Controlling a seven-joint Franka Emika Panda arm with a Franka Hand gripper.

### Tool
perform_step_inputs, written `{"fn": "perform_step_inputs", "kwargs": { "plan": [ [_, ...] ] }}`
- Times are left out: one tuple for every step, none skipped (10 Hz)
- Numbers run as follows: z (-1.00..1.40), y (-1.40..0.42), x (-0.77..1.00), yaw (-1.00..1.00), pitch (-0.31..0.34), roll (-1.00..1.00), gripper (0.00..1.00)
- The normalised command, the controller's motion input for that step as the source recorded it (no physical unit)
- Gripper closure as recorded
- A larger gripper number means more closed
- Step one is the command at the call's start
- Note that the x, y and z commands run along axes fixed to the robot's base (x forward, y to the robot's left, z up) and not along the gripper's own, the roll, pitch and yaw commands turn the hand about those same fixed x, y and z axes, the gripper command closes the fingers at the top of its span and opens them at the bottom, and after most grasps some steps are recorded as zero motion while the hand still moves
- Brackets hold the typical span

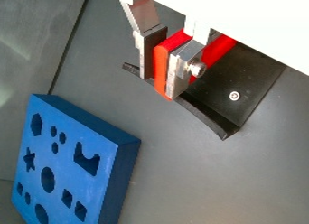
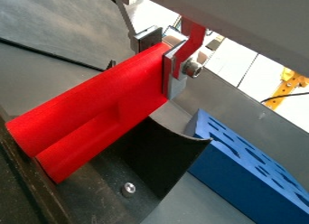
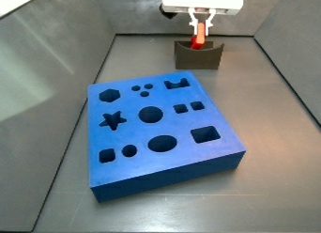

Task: Pick up the square-circle object. Move up. Place the square-circle object on the fixture. Regrasp the square-circle object. Move to above the board. Insert the square-circle object.
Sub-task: Place the square-circle object on the fixture, then regrasp the square-circle object.

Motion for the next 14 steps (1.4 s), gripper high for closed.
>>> {"fn": "perform_step_inputs", "kwargs": {
  "plan": [
    [0.00, 0.00, 0.00, 0.00, 0.000, 0.00, 0.00],
    [1.00, 0.00, 0.00, 0.00, -0.068, 0.02, 0.00],
    [1.00, 0.00, 0.00, 0.00, -0.066, 0.03, 0.00],
    [1.00, 0.01, -0.03, 0.03, -0.045, 0.03, 0.00],
    [1.00, 0.00, -0.03, 0.05, -0.023, 0.04, 0.00],
    [1.00, 0.01, -0.04, 0.05, -0.007, 0.04, 0.00],
    [0.84, 0.01, -0.04, 0.05, 0.025, 0.04, 0.00],
    [0.65, 0.01, -0.04, 0.04, 0.048, 0.03, 0.00],
    [0.46, 0.01, -0.04, 0.03, 0.062, 0.03, 0.00],
    [0.21, 0.01, -0.03, 0.02, 0.077, 0.03, 0.00],
    [0.35, -0.75, -0.09, 0.02, 0.066, 1.00, 0.00],
    [0.31, -0.73, -0.08, 0.02, 0.065, 1.00, 0.00],
    [0.21, -0.57, -0.09, 0.02, 0.053, 1.00, 0.00],
    [0.09, -0.41, -0.10, 0.02, 0.045, 1.00, 0.00]
  ]
}}
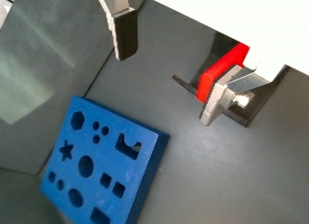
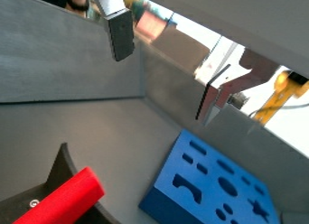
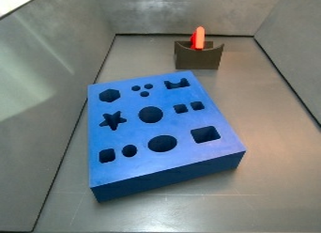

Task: Pick up the square-circle object. Move up. Place the square-circle object on the fixture. Regrasp the square-circle object. Move to above the board. Insert the square-circle object.
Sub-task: Regrasp the square-circle object.

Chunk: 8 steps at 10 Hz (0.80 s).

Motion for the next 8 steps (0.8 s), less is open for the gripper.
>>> {"fn": "perform_step_inputs", "kwargs": {
  "plan": [
    [0.03, -0.18, -0.07, 0.02, 0.040, 1.00, 0.00],
    [0.02, -0.09, -0.06, 0.02, 0.040, 1.00, 0.00],
    [0.02, -0.04, -0.03, 0.02, 0.041, 1.00, 0.00],
    [0.01, -0.04, -0.03, 0.02, 0.037, 1.00, 0.00],
    [0.01, -0.04, -0.03, 0.02, 0.032, 1.00, 0.00],
    [0.01, -0.03, -0.04, 0.02, 0.027, 1.00, 0.00],
    [0.00, -0.03, -0.04, 0.02, 0.022, 1.00, 0.00],
    [0.01, -0.02, -0.03, 0.02, 0.012, 1.00, 0.00]
  ]
}}
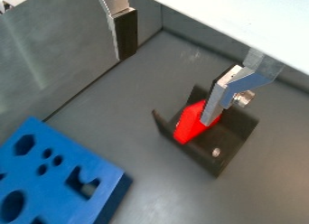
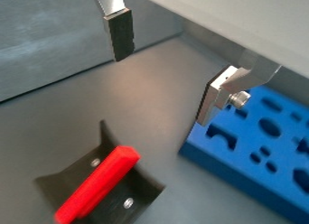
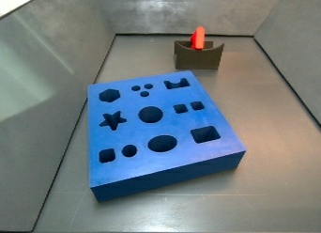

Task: Pick up the square-circle object. Move up. Place the square-circle object on the fixture. Regrasp the square-circle object. Move to above the board. Insert the square-circle object.
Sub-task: Regrasp the square-circle object.

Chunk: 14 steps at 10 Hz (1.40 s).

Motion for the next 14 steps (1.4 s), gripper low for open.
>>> {"fn": "perform_step_inputs", "kwargs": {
  "plan": [
    [0.00, -0.02, -0.03, 0.02, 0.008, 1.00, 0.00],
    [0.00, -0.02, -0.02, 0.03, 0.003, 1.00, 0.00],
    [0.00, -0.02, -0.02, 0.03, -0.002, 1.00, 0.00],
    [0.00, -0.02, -0.02, 0.03, -0.001, 1.00, 0.00],
    [0.00, -0.02, -0.01, 0.03, 0.001, 1.00, 0.00],
    [0.00, -0.02, 0.00, 0.03, 0.008, 1.00, 0.00],
    [0.00, -0.02, 0.01, 0.03, 0.011, 1.00, 0.00],
    [-0.01, -0.02, 0.03, 0.04, 0.022, 1.00, 0.00],
    [-0.01, -0.03, 0.05, 0.04, 0.033, 1.00, 0.00],
    [-0.01, -0.03, 0.06, 0.05, 0.046, 1.00, 0.00],
    [-0.01, -0.03, 0.07, 0.05, 0.057, 1.00, 0.00],
    [-0.01, -0.03, 0.09, 0.07, 0.093, 1.00, 0.00],
    [-0.01, -0.04, 0.09, 0.08, 0.117, 1.00, 0.00],
    [-0.02, -0.04, 0.09, 0.11, 0.143, 1.00, 0.00]
  ]
}}
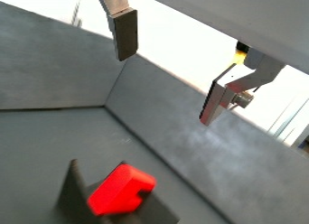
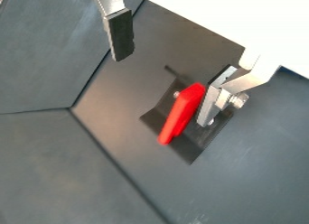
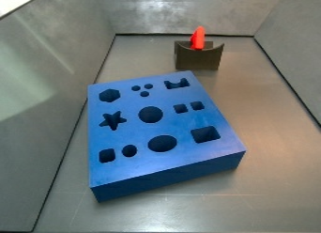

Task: Pick up the square-circle object. Move up. Place the square-circle object on the fixture. Regrasp the square-circle object. Move to above the board. Insert the square-circle object.
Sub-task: Regrasp the square-circle object.

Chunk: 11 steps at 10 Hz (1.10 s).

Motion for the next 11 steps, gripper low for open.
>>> {"fn": "perform_step_inputs", "kwargs": {
  "plan": [
    [-0.02, -0.04, 0.09, 0.13, 0.150, 0.88, 0.00],
    [-0.02, -0.04, 0.10, 0.15, 0.137, 0.62, 0.00],
    [-0.02, -0.05, 0.10, 0.16, 0.121, 0.43, 0.00],
    [-0.01, -0.03, 0.09, 0.17, 0.103, 0.28, 0.00],
    [-1.00, 0.08, 0.03, 0.25, 0.014, 0.25, 0.00],
    [-1.00, 0.08, 0.03, 0.25, -0.017, 0.23, 0.00],
    [-1.00, 0.07, 0.04, 0.21, -0.047, 0.21, 0.00],
    [-1.00, 0.06, 0.06, 0.17, -0.077, 0.16, 0.00],
    [-1.00, 0.05, 0.07, 0.12, -0.104, 0.12, 0.00],
    [-1.00, 0.05, 0.08, 0.10, -0.116, 0.10, 0.00],
    [-1.00, 0.05, 0.09, 0.05, -0.129, 0.08, 0.00]
  ]
}}
